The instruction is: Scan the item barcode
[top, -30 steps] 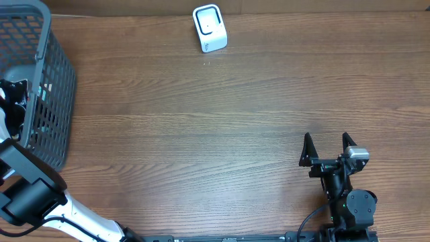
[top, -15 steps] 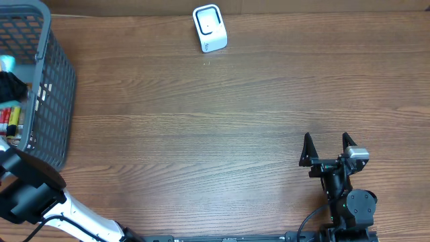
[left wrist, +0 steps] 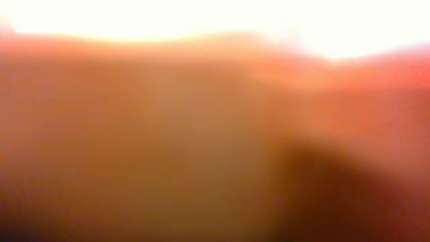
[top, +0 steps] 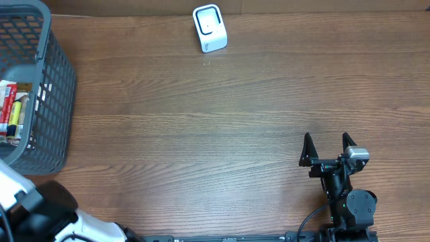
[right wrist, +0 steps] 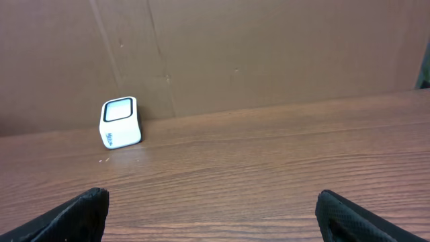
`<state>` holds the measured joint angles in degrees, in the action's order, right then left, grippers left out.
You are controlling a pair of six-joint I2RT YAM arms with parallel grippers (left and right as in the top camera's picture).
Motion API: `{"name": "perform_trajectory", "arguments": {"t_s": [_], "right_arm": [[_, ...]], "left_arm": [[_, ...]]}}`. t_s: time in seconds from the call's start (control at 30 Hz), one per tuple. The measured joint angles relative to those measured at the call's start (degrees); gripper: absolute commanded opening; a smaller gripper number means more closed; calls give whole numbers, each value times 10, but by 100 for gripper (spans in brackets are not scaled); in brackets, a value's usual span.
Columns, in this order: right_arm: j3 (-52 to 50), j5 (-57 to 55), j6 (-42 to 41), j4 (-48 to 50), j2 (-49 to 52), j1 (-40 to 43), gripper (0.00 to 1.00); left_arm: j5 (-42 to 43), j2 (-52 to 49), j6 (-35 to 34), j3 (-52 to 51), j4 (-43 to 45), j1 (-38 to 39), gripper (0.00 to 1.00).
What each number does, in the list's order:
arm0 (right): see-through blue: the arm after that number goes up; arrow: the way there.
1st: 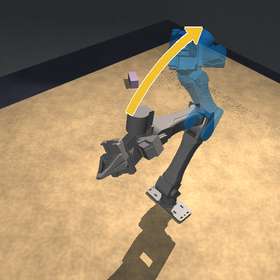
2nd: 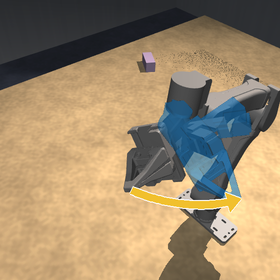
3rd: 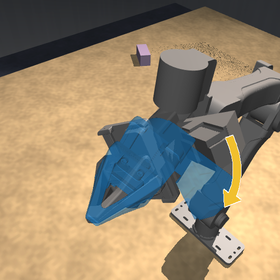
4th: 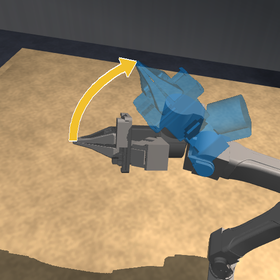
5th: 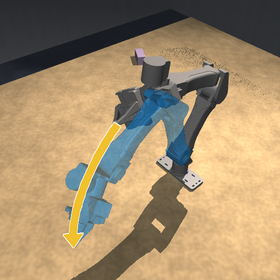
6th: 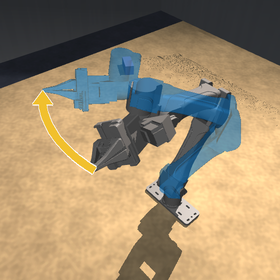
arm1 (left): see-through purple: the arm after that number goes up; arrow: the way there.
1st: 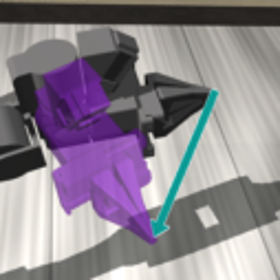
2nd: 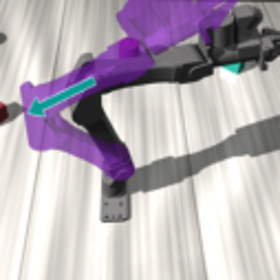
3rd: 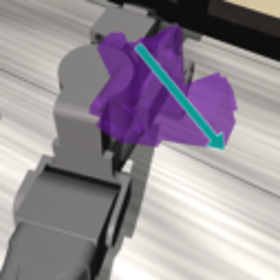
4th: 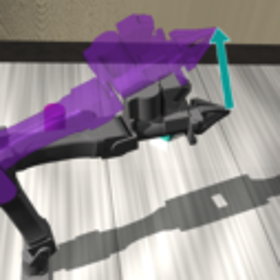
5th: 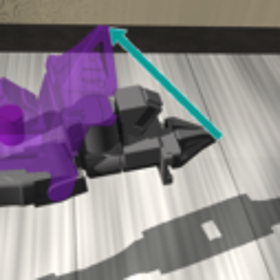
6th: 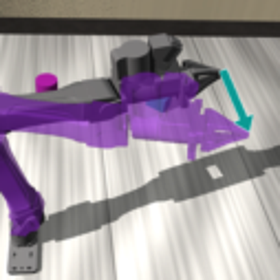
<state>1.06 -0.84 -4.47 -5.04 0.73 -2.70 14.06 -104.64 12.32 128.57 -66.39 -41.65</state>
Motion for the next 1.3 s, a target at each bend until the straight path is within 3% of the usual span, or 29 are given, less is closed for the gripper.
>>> {"name": "perform_trajectory", "arguments": {"t_s": [0.2, 0.57, 0.87, 1.03, 1.3], "right_arm": [[0, 0, 0, 0, 0, 0, 100], [0, 0, 0, 0, 0, 0, 100], [0, 0, 0, 0, 0, 0, 100], [0, 0, 0, 0, 0, 0, 100], [0, 0, 0, 0, 0, 0, 100]], "left_arm": [[26, 57, -47, 3, -1, 0, 34], [112, 120, -145, 3, -44, 28, 46], [126, 138, -165, 4, -144, 132, 37], [125, 138, -167, 4, -184, 195, 19], [65, 138, -167, 3, -224, 322, 17]]}}
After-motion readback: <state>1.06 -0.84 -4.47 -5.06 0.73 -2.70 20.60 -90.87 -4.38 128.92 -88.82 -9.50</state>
